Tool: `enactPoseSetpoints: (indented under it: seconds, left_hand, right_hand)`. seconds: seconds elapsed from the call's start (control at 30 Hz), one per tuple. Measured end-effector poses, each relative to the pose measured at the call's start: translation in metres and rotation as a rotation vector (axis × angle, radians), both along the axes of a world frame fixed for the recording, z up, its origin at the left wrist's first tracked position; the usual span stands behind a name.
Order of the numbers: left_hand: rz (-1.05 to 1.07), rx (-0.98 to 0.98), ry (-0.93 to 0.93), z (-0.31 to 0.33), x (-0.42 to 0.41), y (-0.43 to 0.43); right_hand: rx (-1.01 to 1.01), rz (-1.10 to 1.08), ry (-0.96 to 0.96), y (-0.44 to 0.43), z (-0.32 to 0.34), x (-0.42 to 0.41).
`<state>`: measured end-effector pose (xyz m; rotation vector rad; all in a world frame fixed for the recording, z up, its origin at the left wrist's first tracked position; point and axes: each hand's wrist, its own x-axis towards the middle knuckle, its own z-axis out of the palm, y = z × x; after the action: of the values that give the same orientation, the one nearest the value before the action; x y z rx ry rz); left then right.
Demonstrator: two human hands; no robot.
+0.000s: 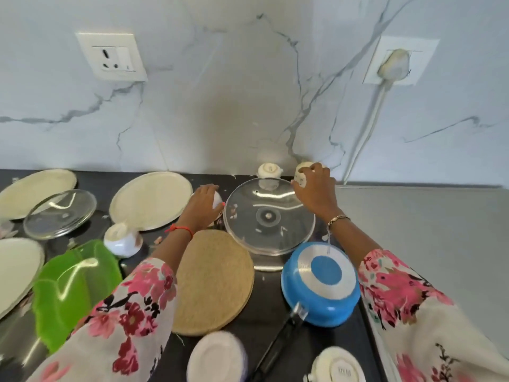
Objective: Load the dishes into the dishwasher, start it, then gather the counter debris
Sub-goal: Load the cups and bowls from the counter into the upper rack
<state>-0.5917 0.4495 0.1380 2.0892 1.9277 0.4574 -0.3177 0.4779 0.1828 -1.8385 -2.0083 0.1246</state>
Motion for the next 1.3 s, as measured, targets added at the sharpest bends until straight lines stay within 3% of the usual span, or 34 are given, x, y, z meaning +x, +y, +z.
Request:
enactPoseSetpoints:
  seconds: [0.27, 0.5, 1.0, 1.3]
  left_hand:
    - [-0.149, -0.251, 0.112, -0.014, 0.006, 0.107]
    - [-0.199, -0.454, 0.263, -0.038, 0.009, 0.145]
    - [-0.213, -0.412, 0.273, -0.035, 0.004, 0.153]
    - [-0.067, -0.112, 0.094, 0.019, -0.012, 0.095]
  right_hand:
    - [-0.274, -0.029, 0.063, 0.066, -0.012, 0.01]
    - [-0.419, -0.02, 0.083, 0.096, -0.023, 0.015]
    - [-0.378, -0.056, 0.191, 0.106, -0.008, 0.011]
    - [-0.161, -0.012, 0.194, 0.074, 0.061, 0.002]
